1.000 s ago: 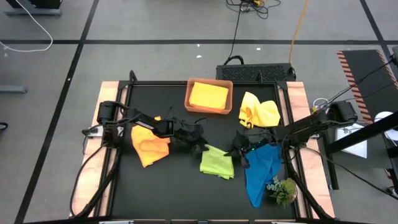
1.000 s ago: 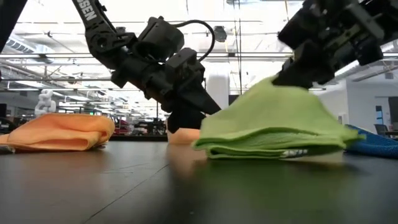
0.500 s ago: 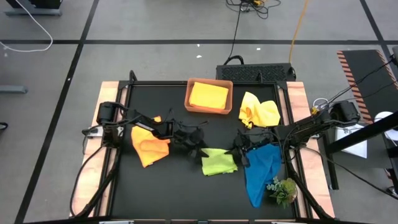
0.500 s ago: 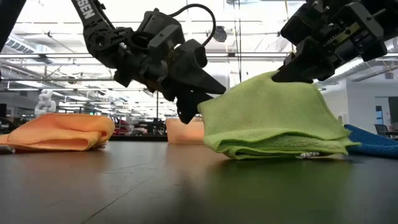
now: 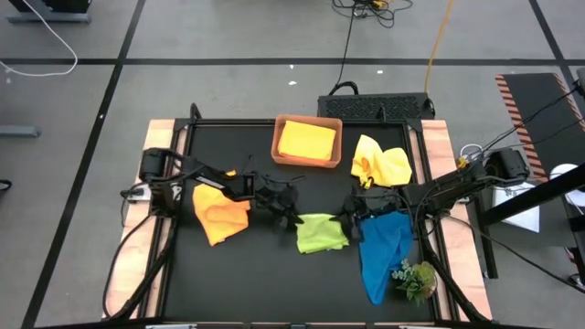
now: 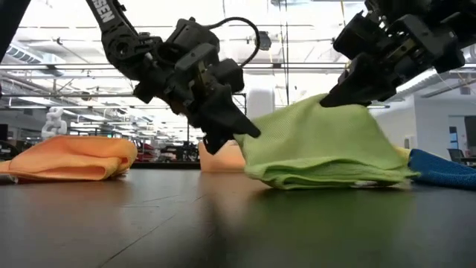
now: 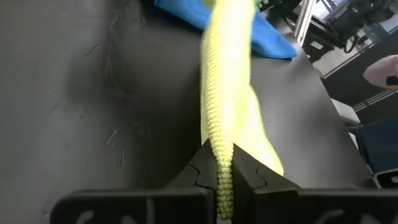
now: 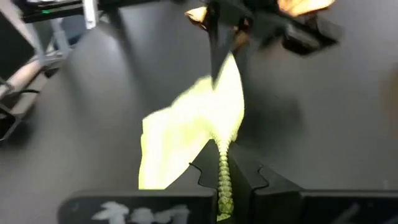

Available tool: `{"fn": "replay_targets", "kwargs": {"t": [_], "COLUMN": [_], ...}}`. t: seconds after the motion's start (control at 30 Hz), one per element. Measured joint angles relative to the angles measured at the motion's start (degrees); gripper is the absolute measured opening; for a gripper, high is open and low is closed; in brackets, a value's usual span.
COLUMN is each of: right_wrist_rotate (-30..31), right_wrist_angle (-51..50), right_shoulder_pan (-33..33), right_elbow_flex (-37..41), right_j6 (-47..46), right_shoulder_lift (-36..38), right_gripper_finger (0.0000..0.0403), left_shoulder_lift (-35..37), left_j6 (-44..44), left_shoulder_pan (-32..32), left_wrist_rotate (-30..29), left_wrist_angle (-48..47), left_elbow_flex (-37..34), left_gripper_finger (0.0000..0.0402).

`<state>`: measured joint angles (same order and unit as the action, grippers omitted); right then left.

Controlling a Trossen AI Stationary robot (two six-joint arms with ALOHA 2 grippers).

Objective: Fold microfiber towels
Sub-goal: Put the green microfiber towel into the orange bin

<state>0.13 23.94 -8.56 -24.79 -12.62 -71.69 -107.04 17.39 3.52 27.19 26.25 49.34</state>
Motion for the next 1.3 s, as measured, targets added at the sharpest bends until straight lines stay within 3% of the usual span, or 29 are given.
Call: {"fn": "replay_targets", "kwargs": {"t": [0.1,0.3,0.43,0.63,0.93,1.3], "right_wrist_rotate": [1.73,6.8,7.68,7.37,5.5,5.13], "right_wrist_angle": [-2.36,-7.97,-9.56,-11.16,-8.38,-0.86], "right_shoulder_pan": [1.52,6.87,12.01,20.39,31.52,38.39], "right_elbow_flex": [-0.85,-5.89,-9.49,-13.02,-13.31,-13.07], "right_j6": [0.03,4.22,8.04,11.83,14.99,18.1], "right_shoulder_lift": [0.6,1.78,2.92,3.4,-0.72,-12.37], "right_gripper_finger": [0.0,0.0,0.0,0.0,0.0,0.0], "left_shoulder_lift": [4.02,15.91,21.41,22.66,22.42,11.47], "left_j6": [-1.95,-9.6,-15.15,-24.76,-28.11,-30.96], "left_shoulder_pan": [1.44,4.34,7.0,12.26,20.88,26.95], "left_wrist_rotate": [-2.21,-17.13,-23.05,-26.25,-24.43,-23.36], "left_wrist_angle": [-5.61,-17.88,-19.29,-18.49,-14.5,-7.67], "left_elbow_flex": [0.02,0.14,0.15,0.18,0.26,0.33], "left_gripper_finger": [0.0006,0.0007,0.0007,0.0005,0.0006,0.0005]}}
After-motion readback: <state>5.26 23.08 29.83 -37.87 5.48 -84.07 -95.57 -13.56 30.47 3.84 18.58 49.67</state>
